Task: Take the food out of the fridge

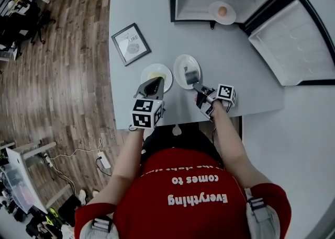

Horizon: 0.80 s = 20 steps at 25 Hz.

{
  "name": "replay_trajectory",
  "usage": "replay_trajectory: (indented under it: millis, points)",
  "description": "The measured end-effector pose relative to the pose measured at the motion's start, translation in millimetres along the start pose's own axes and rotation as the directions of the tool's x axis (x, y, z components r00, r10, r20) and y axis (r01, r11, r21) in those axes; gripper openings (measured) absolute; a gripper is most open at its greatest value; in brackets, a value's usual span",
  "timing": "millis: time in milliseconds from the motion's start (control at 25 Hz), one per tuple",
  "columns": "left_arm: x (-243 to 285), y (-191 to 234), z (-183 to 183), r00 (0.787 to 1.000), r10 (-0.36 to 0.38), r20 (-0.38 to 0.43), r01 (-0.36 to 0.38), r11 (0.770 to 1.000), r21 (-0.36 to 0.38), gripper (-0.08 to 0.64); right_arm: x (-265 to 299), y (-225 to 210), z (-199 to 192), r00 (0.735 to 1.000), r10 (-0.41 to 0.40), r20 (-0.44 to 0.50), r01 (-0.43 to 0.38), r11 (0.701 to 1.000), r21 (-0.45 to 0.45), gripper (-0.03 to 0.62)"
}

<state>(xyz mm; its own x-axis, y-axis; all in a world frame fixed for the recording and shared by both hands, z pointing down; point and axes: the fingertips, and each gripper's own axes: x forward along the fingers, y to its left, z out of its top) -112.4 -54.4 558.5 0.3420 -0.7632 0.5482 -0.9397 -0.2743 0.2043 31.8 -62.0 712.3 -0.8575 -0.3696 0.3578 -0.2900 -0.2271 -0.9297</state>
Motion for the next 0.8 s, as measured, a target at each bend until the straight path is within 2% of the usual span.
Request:
replay_trajectory:
  millis: [80,240,400,480,520,600,640,800]
  points:
    - [0,0,-1,1.0,-0.002,-0.001,0.002,1.0,-0.003,0.006,0,-8,-1,0.995,-0.096,-0.007,0.096,0.995,0.002,0.024]
    - [-1,0,-4,1.0,-0.006,-0.004,0.006,1.0,-0.009,0.006,2,-11,-3,0.983,-0.182,0.001,0.182,0.983,0.029,0.025]
    - [-2,1,-7,1.0,-0.01,-0.003,0.01,1.0,-0.013,0.006,2,-17,0,0.95,-0.311,0.014,0.312,0.95,-0.011,0.026]
    - [-2,2,-7,1.0,-0.012,-0.002,0.012,1.0,-0.016,0.006,3,-20,-1,0.936,-0.352,0.0,0.352,0.936,-0.017,0.027]
    - [-1,1,-7,1.0,-0.014,-0.002,0.014,1.0,-0.017,0.006,4,-20,-2,0.932,-0.363,-0.01,0.363,0.932,-0.017,0.038]
    - [-1,0,-8,1.0,-0.017,-0.001,0.017,1.0,-0.016,0.006,6,-18,-5,0.926,-0.377,-0.031,0.377,0.926,-0.022,0.118]
    - [-1,-1,-8,1.0,-0.019,0.001,0.019,1.0,-0.015,0.006,6,-17,-6,0.92,-0.39,-0.037,0.389,0.921,-0.028,0.134]
    - [2,-7,-1,0.999,-0.032,0.015,0.032,0.999,-0.004,0.006,-7,-15,-5,0.873,-0.486,-0.039,0.483,0.873,-0.067,0.138]
